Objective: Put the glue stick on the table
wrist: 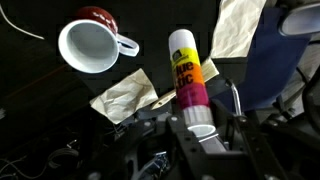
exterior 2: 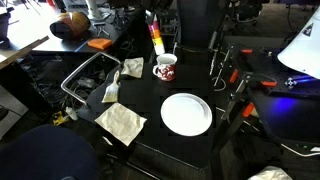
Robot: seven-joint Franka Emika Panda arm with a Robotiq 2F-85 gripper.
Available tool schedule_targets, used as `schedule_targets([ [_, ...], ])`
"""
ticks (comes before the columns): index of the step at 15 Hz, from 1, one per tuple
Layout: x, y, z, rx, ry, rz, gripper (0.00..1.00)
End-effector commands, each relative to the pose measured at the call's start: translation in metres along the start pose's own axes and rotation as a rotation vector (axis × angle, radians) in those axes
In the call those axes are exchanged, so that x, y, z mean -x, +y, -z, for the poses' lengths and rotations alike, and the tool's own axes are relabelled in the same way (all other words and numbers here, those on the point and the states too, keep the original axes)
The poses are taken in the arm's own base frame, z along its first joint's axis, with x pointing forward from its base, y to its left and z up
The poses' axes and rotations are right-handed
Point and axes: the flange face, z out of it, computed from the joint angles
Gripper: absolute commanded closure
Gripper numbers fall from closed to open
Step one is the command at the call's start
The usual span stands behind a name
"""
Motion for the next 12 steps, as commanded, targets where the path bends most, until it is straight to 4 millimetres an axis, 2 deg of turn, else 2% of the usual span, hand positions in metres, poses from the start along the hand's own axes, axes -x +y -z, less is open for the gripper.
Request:
schedule_targets([
  [1,0.001,-0.013,-0.003,-0.023,-0.081,0.051,0.9],
  [6,-0.01,-0.018,-0.03,-0.024,-0.166,0.121,0.9],
  [12,-0.024,-0.031,-0.083,-0.008,-0.25,0.205,0.9],
])
